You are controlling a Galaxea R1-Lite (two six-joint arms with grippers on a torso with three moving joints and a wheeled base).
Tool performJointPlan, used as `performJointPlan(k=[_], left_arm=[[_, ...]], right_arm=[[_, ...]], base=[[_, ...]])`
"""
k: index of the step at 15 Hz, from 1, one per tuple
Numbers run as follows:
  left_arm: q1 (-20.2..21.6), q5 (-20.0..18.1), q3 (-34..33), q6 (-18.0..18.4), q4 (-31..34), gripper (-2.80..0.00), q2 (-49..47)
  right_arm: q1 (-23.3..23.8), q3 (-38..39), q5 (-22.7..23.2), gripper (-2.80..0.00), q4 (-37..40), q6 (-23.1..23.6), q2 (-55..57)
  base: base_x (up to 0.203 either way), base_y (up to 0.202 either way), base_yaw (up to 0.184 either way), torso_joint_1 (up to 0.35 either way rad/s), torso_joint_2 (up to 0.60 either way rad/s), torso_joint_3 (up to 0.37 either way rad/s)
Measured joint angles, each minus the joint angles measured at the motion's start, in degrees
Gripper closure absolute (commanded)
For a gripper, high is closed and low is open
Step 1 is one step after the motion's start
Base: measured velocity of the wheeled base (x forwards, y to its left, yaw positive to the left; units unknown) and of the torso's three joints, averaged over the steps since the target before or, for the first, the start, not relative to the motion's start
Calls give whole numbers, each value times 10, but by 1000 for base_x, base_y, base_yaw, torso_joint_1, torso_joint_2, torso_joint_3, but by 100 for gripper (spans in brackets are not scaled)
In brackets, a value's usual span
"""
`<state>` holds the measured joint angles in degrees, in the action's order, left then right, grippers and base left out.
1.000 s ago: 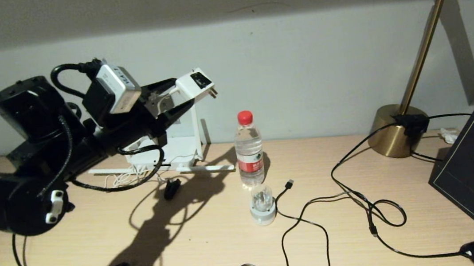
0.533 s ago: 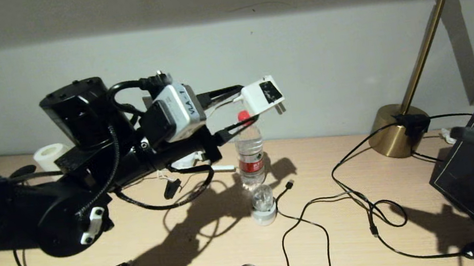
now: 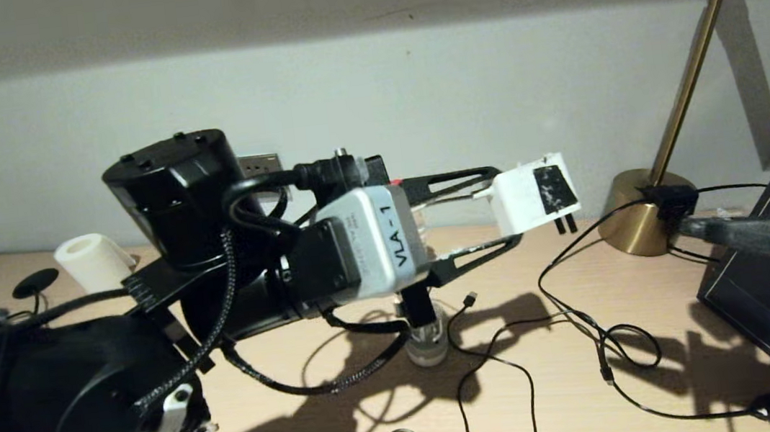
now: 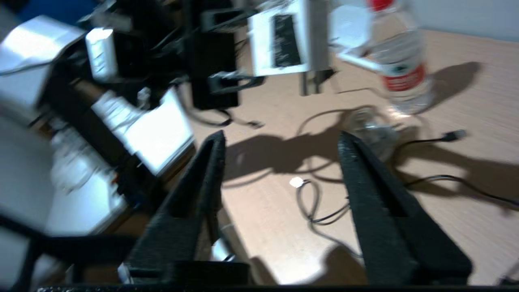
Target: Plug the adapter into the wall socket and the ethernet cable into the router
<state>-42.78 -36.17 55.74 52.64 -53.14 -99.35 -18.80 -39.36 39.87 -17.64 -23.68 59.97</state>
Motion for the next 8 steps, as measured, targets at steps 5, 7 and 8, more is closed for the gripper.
performJointPlan(k=[5,7,8], left_arm=[[-39,-16,0,0,0,0,26],[-51,-24,0,0,-1,0,31],[-56,-24,0,0,-1,0,33]], right_arm=[[0,20,72,-280,-73,15,-2],[0,22,75,-280,-109,13,12],[0,20,79,-280,-114,14,18]], base=[[0,0,0,0,0,0],[0,0,0,0,0,0],[0,0,0,0,0,0]])
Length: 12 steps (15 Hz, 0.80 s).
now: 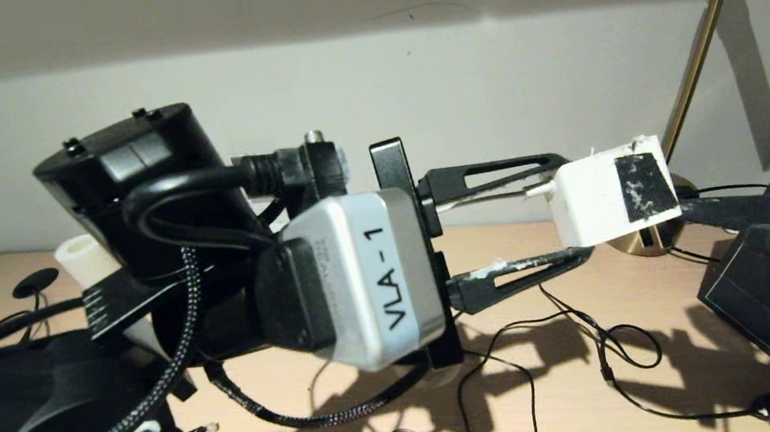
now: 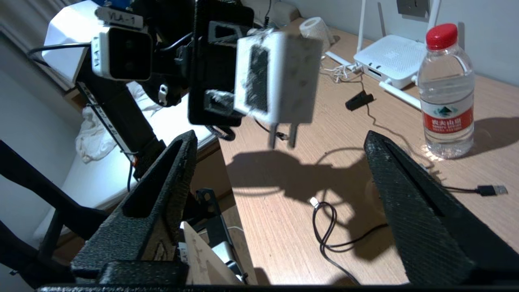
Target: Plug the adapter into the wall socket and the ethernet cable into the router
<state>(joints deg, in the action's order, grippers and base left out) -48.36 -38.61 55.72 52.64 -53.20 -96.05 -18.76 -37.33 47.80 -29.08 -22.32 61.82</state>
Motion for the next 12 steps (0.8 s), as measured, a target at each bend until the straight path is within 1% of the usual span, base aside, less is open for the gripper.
performJointPlan(k=[5,7,10,12], left_arm=[[-23,0,-10,-1,-2,0,7],[-28,0,-21,-2,-3,0,12],[-30,0,-27,-3,-4,0,22],[-34,3,-31,-3,-4,0,26]], right_arm=[[0,-1,9,-280,-53,-2,27],[0,0,12,-280,-59,-2,31],[0,1,44,-280,-60,-3,33],[0,1,50,-280,-64,-3,32]], base=[[0,0,0,0,0,0],[0,0,0,0,0,0],[0,0,0,0,0,0],[0,0,0,0,0,0]])
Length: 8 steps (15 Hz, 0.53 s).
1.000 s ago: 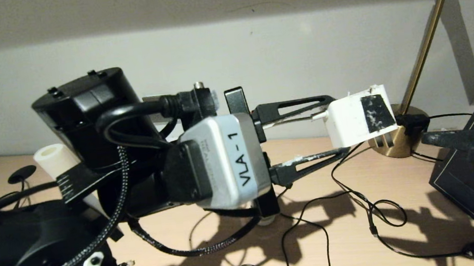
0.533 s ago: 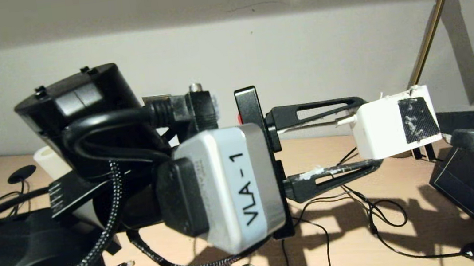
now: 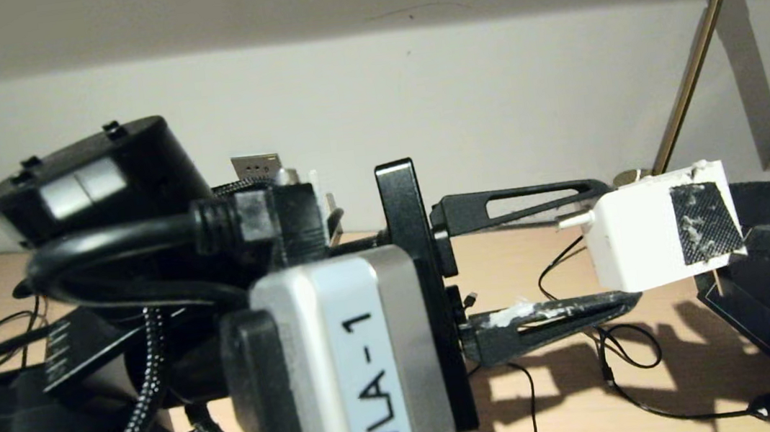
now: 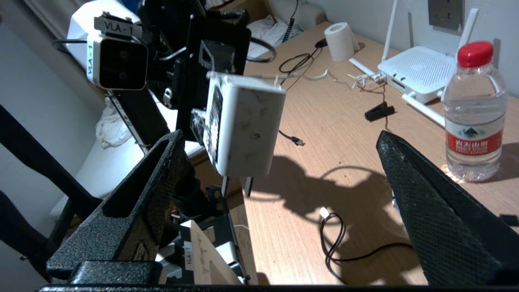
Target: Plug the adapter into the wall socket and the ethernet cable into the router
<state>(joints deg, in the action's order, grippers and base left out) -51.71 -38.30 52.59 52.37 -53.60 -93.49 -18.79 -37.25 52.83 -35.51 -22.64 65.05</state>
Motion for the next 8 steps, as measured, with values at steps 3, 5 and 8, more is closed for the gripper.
performJointPlan(k=[3,5,8], left_arm=[[-5,5,-3,0,0,0,2],[-11,15,-3,0,-1,0,1],[-16,19,-1,0,-2,0,-2]], right_arm=[[0,0,0,-280,-27,-20,-1],[-1,2,1,-280,-50,-43,-1],[-2,5,30,-280,-53,-47,-3]], base=[[0,0,0,0,0,0],[0,0,0,0,0,0],[0,0,0,0,0,0]])
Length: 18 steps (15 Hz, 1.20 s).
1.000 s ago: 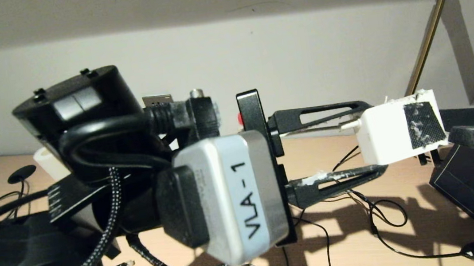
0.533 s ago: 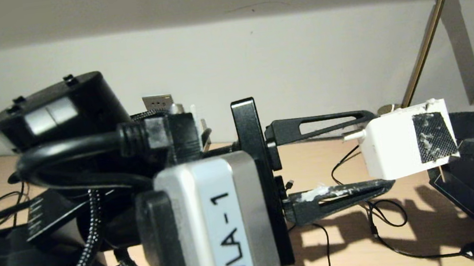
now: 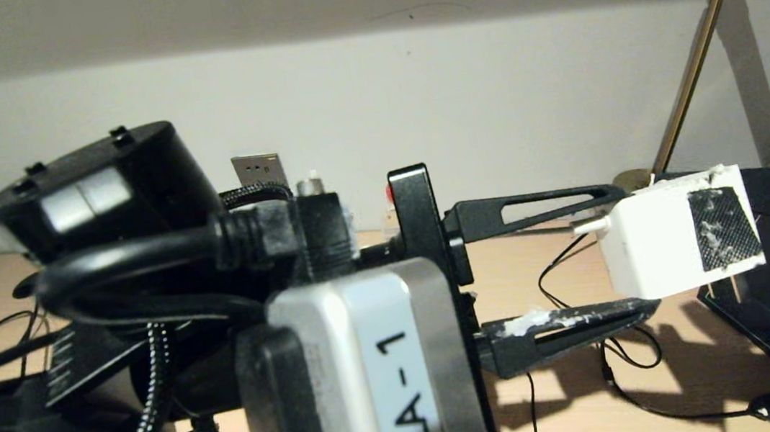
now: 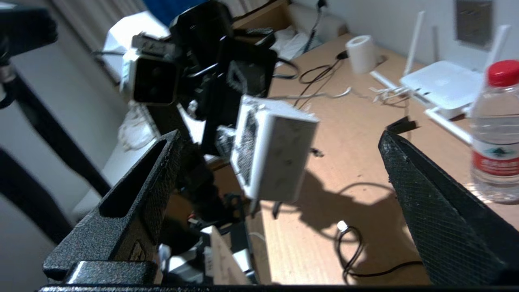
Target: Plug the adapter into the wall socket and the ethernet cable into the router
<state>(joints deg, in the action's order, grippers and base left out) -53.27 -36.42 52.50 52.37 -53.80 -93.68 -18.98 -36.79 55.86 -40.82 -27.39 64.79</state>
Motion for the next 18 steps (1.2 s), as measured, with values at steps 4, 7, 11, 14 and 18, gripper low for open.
performJointPlan(k=[4,7,11,14,18], left_arm=[[-2,7,7,0,0,0,-7],[-6,7,16,0,0,0,-13],[-7,8,19,0,0,0,-16],[-7,8,24,0,0,0,-17],[-14,7,33,0,-1,0,-19]], right_arm=[[0,7,5,-280,0,0,0],[0,7,6,-280,-1,0,0],[0,8,5,0,-1,0,-1],[-7,8,6,0,0,0,-1],[-26,8,4,0,1,-3,-1]], base=[[0,0,0,0,0,0],[0,0,0,0,0,0],[0,0,0,0,0,0],[0,0,0,0,0,0],[0,0,0,0,0,0]])
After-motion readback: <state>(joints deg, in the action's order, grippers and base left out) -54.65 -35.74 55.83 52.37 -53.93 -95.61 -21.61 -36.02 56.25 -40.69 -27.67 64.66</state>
